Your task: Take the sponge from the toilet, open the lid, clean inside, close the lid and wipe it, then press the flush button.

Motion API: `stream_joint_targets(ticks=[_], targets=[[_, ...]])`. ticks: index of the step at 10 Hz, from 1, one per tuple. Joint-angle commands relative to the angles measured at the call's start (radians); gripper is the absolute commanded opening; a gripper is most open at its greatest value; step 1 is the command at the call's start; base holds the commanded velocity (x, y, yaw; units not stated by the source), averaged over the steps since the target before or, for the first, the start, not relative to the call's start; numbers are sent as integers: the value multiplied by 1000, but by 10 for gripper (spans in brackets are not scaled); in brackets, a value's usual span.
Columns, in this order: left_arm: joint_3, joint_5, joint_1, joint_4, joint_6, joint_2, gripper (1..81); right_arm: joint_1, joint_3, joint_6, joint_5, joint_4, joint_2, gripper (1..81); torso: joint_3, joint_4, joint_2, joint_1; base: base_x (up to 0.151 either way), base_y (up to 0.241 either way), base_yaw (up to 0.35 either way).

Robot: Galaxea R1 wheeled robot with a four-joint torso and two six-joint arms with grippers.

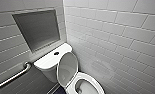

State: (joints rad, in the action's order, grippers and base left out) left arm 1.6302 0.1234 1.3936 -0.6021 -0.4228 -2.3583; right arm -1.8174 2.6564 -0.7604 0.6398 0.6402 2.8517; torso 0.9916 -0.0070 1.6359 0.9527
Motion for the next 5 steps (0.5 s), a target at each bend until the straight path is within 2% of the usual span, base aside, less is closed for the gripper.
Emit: stream_joint_targets(ticks=[1, 4, 5], targets=[[80, 36, 21, -18, 15, -53, 811, -37, 3, -2, -35, 26, -16, 10, 0, 0, -97, -63, 0, 0, 0], [114, 36, 34, -18, 21, -92, 811, -33, 3, -2, -37, 27, -15, 10, 0, 0, -207, -134, 0, 0, 0], [122, 36, 38, -18, 29, -101, 811, -33, 3, -2, -35, 27, -15, 10, 0, 0, -145, -93, 0, 0, 0]])
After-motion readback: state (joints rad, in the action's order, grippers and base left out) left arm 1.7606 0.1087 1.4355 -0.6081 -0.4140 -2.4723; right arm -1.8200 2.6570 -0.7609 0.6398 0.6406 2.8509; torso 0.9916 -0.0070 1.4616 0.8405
